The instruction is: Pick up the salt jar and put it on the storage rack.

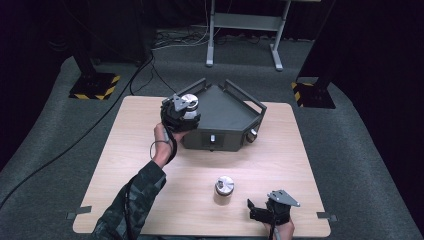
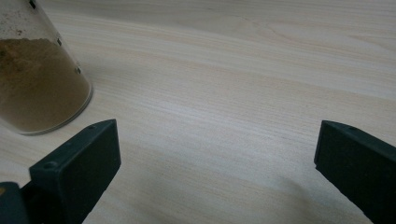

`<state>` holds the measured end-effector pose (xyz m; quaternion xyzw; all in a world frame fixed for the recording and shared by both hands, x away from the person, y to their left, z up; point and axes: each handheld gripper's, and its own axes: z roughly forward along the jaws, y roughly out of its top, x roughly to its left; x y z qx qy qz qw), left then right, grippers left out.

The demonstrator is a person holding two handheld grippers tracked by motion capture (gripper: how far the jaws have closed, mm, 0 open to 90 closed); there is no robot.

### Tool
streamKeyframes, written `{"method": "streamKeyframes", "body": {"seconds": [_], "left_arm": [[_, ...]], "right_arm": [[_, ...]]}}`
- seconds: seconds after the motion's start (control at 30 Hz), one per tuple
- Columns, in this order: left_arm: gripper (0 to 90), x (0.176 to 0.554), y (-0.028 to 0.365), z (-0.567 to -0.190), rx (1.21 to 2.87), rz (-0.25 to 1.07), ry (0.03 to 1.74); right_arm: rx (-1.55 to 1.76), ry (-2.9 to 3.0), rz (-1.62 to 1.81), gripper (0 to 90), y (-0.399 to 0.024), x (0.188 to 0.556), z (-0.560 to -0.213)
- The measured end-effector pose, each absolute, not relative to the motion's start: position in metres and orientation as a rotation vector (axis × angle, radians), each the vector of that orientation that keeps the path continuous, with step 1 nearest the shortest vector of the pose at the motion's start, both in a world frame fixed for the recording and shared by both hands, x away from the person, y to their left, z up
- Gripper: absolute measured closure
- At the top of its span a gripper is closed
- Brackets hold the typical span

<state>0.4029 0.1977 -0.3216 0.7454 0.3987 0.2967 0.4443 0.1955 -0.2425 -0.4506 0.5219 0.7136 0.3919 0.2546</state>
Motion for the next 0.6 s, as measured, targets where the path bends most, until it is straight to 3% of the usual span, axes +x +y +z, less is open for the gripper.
{"method": "streamKeyframes", "body": {"seconds": [0.6], "left_arm": [[31.5, 0.422, 0.197, -0.327, 1.835, 0.696, 1.016]], "right_arm": [[1.419, 1.938, 1.067, 0.0, -0.243, 0.196, -0.451]]}}
